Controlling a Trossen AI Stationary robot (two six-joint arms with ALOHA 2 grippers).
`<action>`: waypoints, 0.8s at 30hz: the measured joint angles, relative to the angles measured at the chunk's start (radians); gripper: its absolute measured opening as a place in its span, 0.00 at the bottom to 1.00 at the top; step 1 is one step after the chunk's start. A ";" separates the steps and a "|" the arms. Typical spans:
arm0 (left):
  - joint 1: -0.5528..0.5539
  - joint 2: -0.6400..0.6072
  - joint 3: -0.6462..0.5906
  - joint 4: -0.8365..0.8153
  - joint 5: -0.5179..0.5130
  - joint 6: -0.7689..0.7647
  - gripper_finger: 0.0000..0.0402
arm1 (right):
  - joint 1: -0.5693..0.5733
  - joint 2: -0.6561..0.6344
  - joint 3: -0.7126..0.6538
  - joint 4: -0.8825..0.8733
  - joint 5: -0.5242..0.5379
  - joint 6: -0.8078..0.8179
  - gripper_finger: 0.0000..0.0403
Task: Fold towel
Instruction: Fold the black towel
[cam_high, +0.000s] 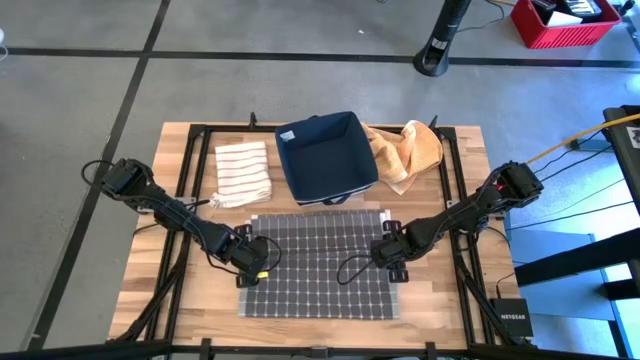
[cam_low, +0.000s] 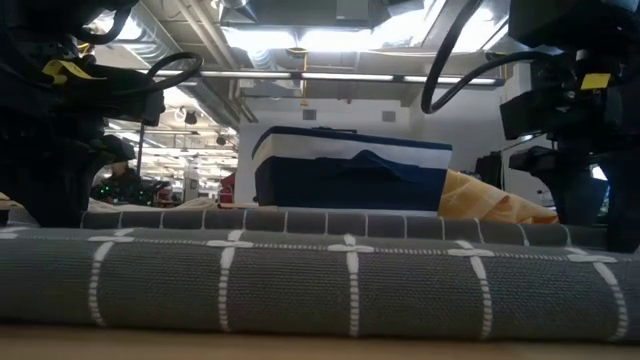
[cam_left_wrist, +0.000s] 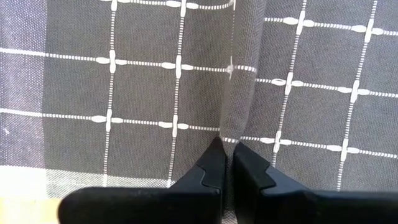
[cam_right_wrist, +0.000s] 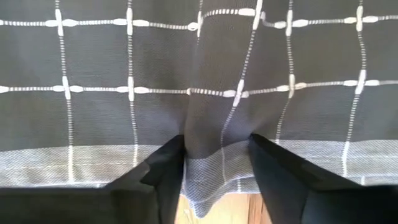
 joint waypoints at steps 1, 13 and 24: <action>0.000 0.000 0.000 0.000 0.000 0.000 0.01 | 0.000 0.000 0.000 -0.005 0.000 0.000 0.41; -0.017 0.000 0.002 -0.016 -0.010 0.007 0.00 | 0.000 -0.009 0.001 -0.050 0.028 0.003 0.04; -0.031 -0.149 0.097 -0.187 -0.058 -0.001 0.00 | 0.001 -0.143 0.115 -0.213 0.093 0.032 0.01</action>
